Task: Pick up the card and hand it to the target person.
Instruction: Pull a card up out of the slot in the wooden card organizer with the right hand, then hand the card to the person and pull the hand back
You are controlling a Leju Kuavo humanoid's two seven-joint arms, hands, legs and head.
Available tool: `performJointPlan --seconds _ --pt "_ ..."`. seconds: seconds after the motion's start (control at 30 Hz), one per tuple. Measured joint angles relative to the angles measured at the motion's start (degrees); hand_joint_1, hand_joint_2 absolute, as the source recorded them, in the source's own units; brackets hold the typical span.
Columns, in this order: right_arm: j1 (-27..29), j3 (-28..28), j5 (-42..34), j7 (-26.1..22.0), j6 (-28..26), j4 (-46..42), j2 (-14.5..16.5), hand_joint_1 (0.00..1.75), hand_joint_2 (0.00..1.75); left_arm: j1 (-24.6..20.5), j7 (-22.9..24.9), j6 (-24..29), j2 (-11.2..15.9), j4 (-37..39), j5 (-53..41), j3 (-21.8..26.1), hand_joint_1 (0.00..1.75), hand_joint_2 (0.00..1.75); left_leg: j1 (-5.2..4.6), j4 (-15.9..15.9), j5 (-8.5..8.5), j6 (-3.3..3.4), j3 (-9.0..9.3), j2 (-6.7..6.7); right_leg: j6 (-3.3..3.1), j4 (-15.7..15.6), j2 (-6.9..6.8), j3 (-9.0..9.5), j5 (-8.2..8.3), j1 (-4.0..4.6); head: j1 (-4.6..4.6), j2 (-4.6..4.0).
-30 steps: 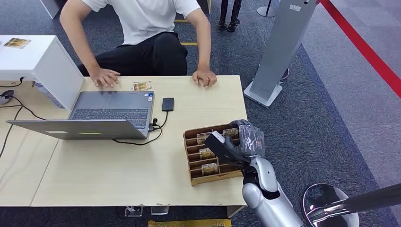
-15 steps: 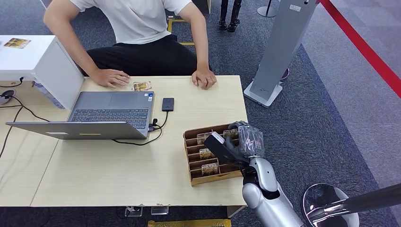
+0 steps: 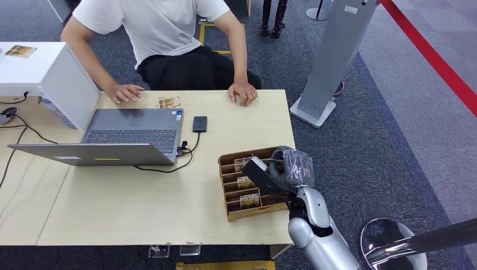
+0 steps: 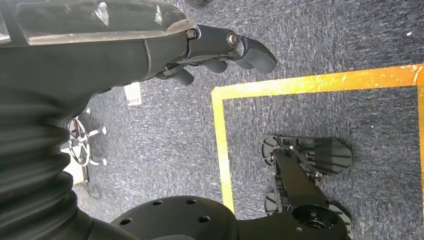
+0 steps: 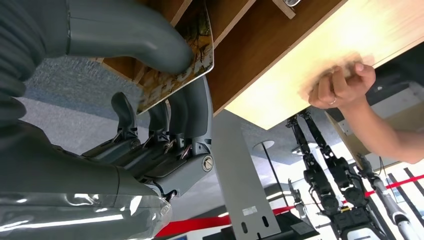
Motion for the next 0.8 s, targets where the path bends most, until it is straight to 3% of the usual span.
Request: performJointPlan --seconds 0.3,0.6,0.8 --pt "0.52 -0.17 -1.06 -3.55 -2.66 -1.18 -0.37 1.48 1.75 0.16 -0.29 0.47 0.24 -0.03 0.62 -0.46 0.0 1.75 0.01 0.02 -0.01 0.0 -0.02 -0.01 0.0 0.01 -0.01 -0.02 -0.01 0.01 0.0 0.0" --pt "2.1 -0.39 -3.89 -14.92 -12.9 -5.75 -0.74 1.48 1.75 0.57 -0.7 0.67 -0.07 -0.01 0.87 0.27 0.0 1.75 -0.01 0.04 -0.03 0.0 -0.03 -0.01 0.01 0.04 -0.01 -0.04 -0.03 -0.01 0.0 0.0" --pt "0.3 0.46 -7.07 -17.44 -11.76 -4.95 -0.41 1.48 1.75 0.64 -0.9 0.69 -0.08 0.0 0.83 0.44 0.0 1.75 -0.01 0.05 -0.02 0.0 -0.05 0.03 0.0 0.05 0.03 -0.06 -0.01 -0.01 0.0 0.0"
